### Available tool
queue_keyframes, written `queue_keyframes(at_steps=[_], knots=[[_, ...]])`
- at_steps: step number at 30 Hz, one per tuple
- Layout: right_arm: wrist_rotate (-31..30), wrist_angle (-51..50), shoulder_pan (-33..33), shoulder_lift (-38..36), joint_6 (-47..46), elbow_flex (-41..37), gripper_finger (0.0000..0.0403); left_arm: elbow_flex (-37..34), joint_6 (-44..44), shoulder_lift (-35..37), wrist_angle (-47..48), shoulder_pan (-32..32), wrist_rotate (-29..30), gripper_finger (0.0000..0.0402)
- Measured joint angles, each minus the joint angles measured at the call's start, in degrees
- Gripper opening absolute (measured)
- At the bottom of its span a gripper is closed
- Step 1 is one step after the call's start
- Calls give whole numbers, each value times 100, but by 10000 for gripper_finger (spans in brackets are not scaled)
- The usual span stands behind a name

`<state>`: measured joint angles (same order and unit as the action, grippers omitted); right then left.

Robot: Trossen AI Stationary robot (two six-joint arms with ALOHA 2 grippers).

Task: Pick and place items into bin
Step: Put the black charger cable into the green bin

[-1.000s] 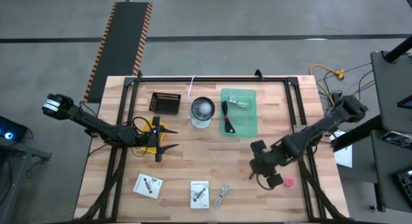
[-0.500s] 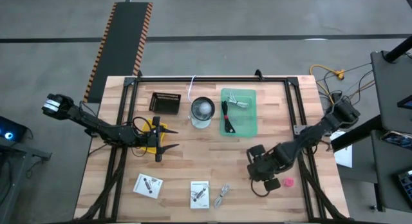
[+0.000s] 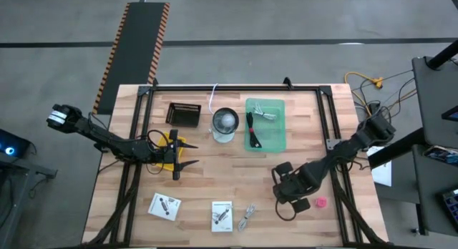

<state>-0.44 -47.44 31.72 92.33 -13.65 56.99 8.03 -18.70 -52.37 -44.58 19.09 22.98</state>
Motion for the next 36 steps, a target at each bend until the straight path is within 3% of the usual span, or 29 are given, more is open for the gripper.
queue_keyframes(at_steps=[6,17,30,36], knots=[[-551,31,-6,86,58,0,113,0,0,2,0,2,0,216],[-538,469,-13,75,-251,-2,98,0,0,1,0,2,0,216],[-554,690,-13,75,-408,-136,168,0,0,2,1,2,0,216],[-529,680,-13,79,-389,-426,180,0,0,2,1,2,0,216]])
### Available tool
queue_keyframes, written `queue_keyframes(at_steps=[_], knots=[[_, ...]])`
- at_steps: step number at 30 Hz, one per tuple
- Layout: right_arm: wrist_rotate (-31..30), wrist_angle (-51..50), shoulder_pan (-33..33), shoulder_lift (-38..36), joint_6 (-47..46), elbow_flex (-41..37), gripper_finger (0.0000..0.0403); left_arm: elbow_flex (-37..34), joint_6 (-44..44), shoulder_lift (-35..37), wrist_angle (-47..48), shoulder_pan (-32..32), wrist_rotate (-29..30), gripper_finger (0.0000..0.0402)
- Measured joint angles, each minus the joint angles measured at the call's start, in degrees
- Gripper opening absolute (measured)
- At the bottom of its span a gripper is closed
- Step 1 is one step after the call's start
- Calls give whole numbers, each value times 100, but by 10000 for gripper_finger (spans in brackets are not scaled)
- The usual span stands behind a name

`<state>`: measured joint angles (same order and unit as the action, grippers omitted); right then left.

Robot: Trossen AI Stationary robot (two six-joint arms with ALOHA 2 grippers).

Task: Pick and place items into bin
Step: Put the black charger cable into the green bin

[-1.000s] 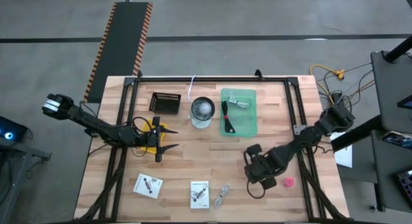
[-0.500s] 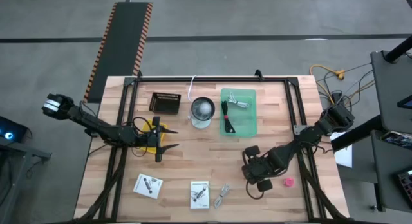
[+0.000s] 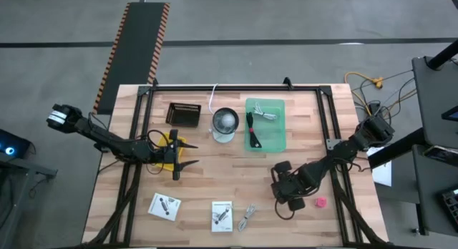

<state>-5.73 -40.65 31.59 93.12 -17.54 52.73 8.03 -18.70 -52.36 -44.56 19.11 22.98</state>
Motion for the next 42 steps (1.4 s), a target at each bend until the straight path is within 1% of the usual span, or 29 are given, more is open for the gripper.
queue_keyframes(at_steps=[6,10,16,23,30,32,34,42], knots=[[22,43,0,0,17,-124,168,0,0,0,1,-2,0,216],[160,131,0,2,18,-308,153,0,0,0,0,0,0,216],[172,249,0,2,124,-465,129,0,0,-2,-1,0,0,216],[170,256,0,2,162,-474,80,0,40,1,0,0,0,216],[170,290,0,2,166,-474,29,-9,728,246,-6,-2,0,210],[168,293,0,2,166,-474,20,-63,788,341,1,-2,5,197],[168,297,0,2,166,-474,16,-116,787,465,11,-2,13,174],[168,322,0,2,166,-474,15,-321,784,853,60,-2,93,58]])
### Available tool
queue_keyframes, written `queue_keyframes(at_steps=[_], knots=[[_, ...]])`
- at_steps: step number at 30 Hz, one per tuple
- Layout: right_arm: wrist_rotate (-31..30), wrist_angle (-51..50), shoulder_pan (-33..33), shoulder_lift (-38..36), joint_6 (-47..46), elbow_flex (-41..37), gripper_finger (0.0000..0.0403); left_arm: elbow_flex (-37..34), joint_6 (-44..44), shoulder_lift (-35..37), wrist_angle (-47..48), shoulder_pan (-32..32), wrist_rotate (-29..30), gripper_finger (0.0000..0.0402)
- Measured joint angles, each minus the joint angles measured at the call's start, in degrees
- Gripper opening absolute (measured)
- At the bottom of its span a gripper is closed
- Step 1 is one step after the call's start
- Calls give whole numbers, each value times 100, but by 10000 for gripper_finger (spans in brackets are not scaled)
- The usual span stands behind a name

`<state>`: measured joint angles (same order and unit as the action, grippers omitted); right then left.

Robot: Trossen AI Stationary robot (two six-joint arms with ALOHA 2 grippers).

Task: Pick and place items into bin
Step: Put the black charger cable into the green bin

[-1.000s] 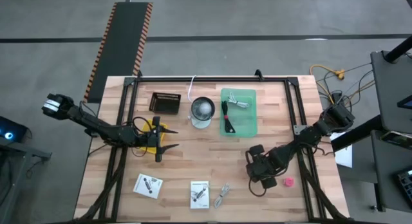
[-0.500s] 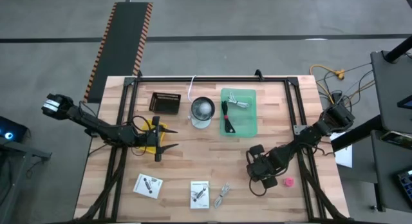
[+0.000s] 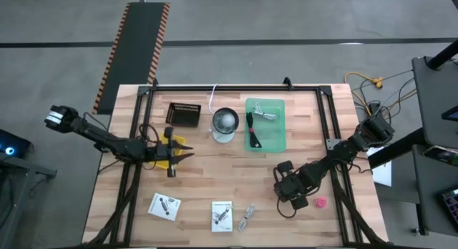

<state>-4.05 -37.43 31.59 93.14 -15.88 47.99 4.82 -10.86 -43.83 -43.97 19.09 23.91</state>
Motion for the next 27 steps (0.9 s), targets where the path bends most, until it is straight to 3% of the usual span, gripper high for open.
queue_keyframes(at_steps=[5,19,27], knots=[[0,13,-2,0,0,0,14,-225,-22,406,-210,-2,410,5],[-2,52,-2,0,-1,-15,13,-435,149,1247,604,0,405,1],[-12,54,-2,0,3,-17,13,-439,103,1233,599,0,405,1]])
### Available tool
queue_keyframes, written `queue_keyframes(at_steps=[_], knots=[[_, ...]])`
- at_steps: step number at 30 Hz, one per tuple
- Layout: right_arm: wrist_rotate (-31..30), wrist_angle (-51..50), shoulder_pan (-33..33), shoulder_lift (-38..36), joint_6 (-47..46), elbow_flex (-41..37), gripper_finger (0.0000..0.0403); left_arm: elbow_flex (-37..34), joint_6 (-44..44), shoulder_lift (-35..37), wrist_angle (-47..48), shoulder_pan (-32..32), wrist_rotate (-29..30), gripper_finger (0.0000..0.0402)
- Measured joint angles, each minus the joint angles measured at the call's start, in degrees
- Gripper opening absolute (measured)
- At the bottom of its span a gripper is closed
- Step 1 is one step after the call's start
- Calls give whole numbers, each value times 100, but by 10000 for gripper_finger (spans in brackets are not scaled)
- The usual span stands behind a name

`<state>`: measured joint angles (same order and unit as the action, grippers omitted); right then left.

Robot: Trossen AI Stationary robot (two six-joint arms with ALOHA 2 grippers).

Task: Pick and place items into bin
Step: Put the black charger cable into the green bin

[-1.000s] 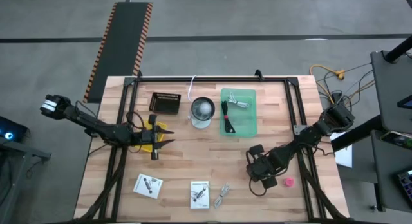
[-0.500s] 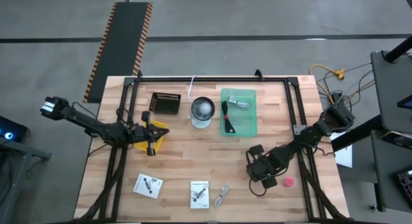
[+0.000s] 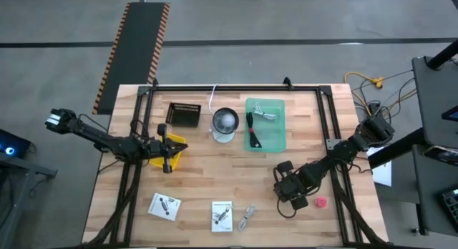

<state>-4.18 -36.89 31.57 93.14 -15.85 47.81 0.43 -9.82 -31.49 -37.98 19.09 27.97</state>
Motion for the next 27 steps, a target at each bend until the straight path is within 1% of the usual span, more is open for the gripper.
queue_keyframes(at_steps=[11,16,19,27], knots=[[-60,1,0,-7,45,71,13,3,7,-158,-70,0,-4,1],[-186,-4,0,-72,56,72,13,40,-16,-189,-163,0,-6,1],[-189,-3,0,-105,52,72,13,34,-61,-102,-404,0,-7,1],[-191,-6,0,-111,45,74,13,0,46,339,-85,2,21,1]])
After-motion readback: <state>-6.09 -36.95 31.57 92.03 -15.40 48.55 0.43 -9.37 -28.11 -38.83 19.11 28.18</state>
